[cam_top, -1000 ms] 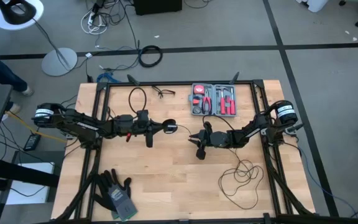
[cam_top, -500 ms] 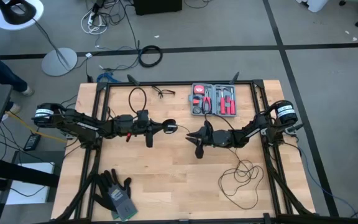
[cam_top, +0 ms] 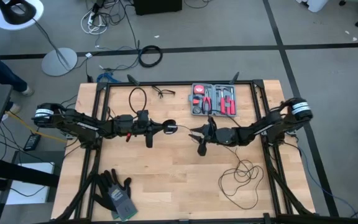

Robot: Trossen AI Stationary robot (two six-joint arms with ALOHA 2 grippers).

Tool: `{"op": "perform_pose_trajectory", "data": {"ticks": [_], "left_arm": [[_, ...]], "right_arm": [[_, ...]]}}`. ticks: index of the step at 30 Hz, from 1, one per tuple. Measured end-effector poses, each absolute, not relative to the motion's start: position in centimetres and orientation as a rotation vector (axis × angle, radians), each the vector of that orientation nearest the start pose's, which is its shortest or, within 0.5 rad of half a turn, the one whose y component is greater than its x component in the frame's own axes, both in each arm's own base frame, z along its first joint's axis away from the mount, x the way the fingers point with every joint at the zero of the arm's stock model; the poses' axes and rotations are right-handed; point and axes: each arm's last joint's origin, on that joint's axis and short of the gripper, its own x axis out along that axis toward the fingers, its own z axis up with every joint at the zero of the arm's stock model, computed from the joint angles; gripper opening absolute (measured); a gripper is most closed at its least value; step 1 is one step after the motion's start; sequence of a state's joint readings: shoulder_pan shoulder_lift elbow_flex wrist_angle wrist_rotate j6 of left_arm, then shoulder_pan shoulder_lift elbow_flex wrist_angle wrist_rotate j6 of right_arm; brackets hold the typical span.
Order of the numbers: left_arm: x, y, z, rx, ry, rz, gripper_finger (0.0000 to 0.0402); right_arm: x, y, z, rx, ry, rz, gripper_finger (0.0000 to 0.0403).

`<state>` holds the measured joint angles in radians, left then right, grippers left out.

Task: Coil cords
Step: Coil the black wire onto the spool

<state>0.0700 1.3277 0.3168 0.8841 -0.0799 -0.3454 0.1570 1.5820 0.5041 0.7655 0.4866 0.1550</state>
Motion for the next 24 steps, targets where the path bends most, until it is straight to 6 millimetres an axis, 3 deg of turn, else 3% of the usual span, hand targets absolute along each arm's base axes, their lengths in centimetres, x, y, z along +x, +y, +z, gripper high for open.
{"op": "perform_pose_trajectory", "data": {"ticks": [5,8,17,24], "left_arm": [[23.3,1.9,17.2,-0.342,0.097,0.17,0.0001],[23.3,1.9,17.3,-0.341,0.087,0.177,0.0001],[23.3,1.9,17.5,-0.339,0.057,0.187,0.0001],[23.3,1.9,17.5,-0.338,0.058,0.19,0.0001]], "right_arm": [[26.5,3.6,16.8,0.04,0.326,-0.346,0.0153],[26.2,4.0,16.8,0.081,0.34,-0.34,0.0157],[27.4,5.2,12.6,0.151,0.405,-0.333,0.0152],[28.0,5.8,11.5,0.122,0.367,-0.349,0.0151]]}}
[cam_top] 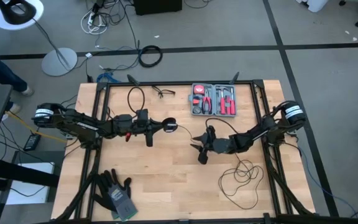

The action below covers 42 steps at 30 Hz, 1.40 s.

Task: Coil cords
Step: Coil the black wire onto the spool

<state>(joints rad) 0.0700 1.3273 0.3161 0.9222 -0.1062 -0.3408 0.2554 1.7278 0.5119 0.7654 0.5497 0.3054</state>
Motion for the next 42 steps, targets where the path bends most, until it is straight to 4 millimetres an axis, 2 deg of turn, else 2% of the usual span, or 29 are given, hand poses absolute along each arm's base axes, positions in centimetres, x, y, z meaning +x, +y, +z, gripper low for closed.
{"op": "perform_pose_trajectory", "data": {"ticks": [11,24,42], "left_arm": [[23.3,1.9,17.5,-0.338,0.066,0.19,0.0001],[23.2,1.9,17.3,-0.338,0.086,0.193,0.0001],[23.2,1.9,17.3,-0.338,0.085,0.191,0.0001]], "right_arm": [[30.2,5.7,12.9,0.039,0.395,-0.39,0.0144],[30.1,6.0,12.7,0.013,0.439,-0.384,0.0077],[30.0,6.0,12.6,0.019,0.449,-0.382,0.0066]]}}
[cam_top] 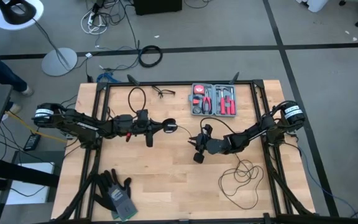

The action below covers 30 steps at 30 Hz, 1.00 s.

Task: Coil cords
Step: Coil the black wire onto the spool

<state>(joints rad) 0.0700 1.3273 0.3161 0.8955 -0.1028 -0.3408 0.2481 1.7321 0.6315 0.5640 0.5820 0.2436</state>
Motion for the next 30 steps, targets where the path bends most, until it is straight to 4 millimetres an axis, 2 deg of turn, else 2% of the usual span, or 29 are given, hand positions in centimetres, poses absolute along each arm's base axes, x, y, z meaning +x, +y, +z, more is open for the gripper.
{"op": "perform_pose_trajectory", "data": {"ticks": [30], "left_arm": [[23.24,1.93,17.32,-0.338,0.08,0.192,0.0001]], "right_arm": [[30.05,5.97,12.6,0.01,0.448,-0.38,0.0066]]}}
